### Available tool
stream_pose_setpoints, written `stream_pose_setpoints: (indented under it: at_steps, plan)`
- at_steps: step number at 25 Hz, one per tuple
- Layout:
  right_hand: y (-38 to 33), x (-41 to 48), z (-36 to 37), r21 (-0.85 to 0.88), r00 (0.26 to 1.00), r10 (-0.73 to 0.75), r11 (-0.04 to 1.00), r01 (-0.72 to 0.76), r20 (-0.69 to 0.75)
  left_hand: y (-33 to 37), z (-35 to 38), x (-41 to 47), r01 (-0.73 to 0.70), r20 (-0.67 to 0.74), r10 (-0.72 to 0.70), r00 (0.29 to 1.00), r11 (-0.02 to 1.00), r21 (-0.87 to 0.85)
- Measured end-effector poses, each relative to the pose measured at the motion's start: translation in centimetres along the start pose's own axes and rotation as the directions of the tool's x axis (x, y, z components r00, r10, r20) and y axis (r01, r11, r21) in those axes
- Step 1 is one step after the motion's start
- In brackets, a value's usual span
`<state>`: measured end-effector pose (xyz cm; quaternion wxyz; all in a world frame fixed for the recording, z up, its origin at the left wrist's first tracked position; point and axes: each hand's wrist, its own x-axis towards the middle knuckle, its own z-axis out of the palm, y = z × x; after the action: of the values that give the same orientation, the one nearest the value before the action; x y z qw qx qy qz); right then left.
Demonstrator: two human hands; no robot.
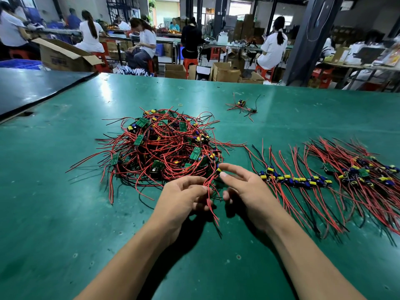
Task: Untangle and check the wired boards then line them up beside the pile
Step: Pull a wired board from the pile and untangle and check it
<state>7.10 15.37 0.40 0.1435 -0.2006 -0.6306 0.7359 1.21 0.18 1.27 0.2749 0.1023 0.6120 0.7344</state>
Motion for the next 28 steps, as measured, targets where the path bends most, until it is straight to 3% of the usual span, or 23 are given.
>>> stream_pose_setpoints:
  at_steps: [7, 12, 14, 16, 18, 22, 25, 28]
  plan:
    - [0.1, 0.1, -0.3, -0.069, 0.973, -0.104, 0.993, 0.092, -0.206, -1.1, 0.7, -0.6, -0.157, -0.078, 0.173, 0.982, 0.972, 0.172]
    - [-1.9, 0.0, -0.3, 0.403, 0.995, -0.008, 0.914, 0.047, -0.098, -1.2, 0.3, -0.4, -0.203, -0.101, 0.241, 0.965, 0.935, 0.292]
    - [-2.5, -0.2, -0.7, 0.549, 1.000, -0.004, 0.836, 0.000, 0.006, -1.2, 0.0, -0.4, -0.301, -0.093, 0.414, 0.905, 0.781, 0.547]
    - [-2.8, -0.5, -1.0, 0.633, 0.994, -0.037, 0.773, -0.036, 0.103, -0.8, 0.1, -0.7, -0.353, -0.071, 0.504, 0.861, 0.691, 0.631]
    - [-2.7, -0.8, -1.1, 0.604, 0.978, -0.094, 0.796, -0.038, 0.185, -0.8, 0.3, -0.7, -0.379, -0.053, 0.474, 0.879, 0.762, 0.525]
    - [-2.5, -1.1, -1.2, 0.280, 0.934, -0.034, 0.957, -0.072, 0.356, -0.6, 0.9, -0.7, -0.334, -0.017, 0.341, 0.940, 0.928, 0.166]
    - [-2.1, -1.2, -0.7, 0.155, 0.916, 0.062, 0.979, -0.134, 0.397, -0.5, 0.8, -0.8, -0.295, 0.061, 0.292, 0.955, 0.953, 0.063]
    - [-1.7, -1.0, -0.5, 0.110, 0.924, 0.067, 0.987, -0.116, 0.377, 0.0, 0.8, -1.1, -0.172, 0.159, 0.177, 0.971, 0.984, -0.044]
